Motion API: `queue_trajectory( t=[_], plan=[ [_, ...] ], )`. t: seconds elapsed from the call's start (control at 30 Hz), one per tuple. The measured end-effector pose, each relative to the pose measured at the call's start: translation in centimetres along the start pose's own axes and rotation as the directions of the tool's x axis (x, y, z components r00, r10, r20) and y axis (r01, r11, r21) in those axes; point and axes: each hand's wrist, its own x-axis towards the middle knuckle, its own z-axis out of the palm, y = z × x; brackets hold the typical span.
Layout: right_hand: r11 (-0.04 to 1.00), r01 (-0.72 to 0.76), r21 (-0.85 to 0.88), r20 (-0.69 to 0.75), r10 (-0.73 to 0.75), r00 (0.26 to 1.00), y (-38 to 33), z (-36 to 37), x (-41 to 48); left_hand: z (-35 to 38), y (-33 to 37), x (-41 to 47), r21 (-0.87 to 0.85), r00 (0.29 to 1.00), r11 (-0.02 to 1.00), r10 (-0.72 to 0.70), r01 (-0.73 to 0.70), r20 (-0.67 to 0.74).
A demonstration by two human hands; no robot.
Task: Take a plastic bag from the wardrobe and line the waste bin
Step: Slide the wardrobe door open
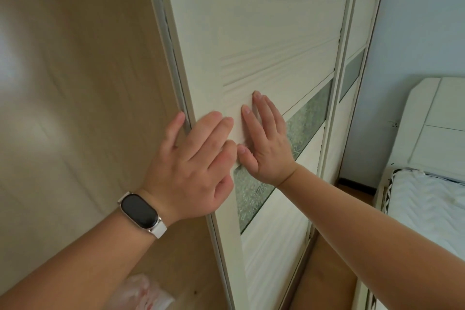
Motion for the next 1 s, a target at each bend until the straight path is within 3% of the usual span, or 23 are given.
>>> queue_trajectory(
  t=[0.3,0.43,0.6,0.83,1.0],
  plan=[
    [0.994,-0.101,-0.048,0.178,0.108,0.978,-1.9,-3.6,0.4,-1.4,0.6,0.3,-0.03,0.995,0.999,-0.018,0.021,0.103],
    [0.975,-0.198,-0.099,0.272,0.218,0.937,-4.6,-6.0,-0.3,-3.4,0.8,-1.1,-0.091,0.991,0.995,-0.038,0.05,0.126],
    [0.968,-0.201,-0.148,0.373,0.242,0.896,-8.4,-9.1,-2.4,-6.4,0.6,-5.3,-0.203,0.972,0.972,-0.074,0.121,0.223],
    [0.996,-0.049,-0.077,0.5,0.081,0.862,-16.1,-10.7,-5.4,-9.9,0.5,-14.1,-0.233,0.867,0.917,-0.189,0.324,0.46],
    [0.999,0.036,0.016,0.658,-0.037,0.752,-21.7,-8.4,-7.0,-12.1,0.4,-20.4,-0.197,0.762,0.854,-0.297,0.482,0.575]
  ],
)
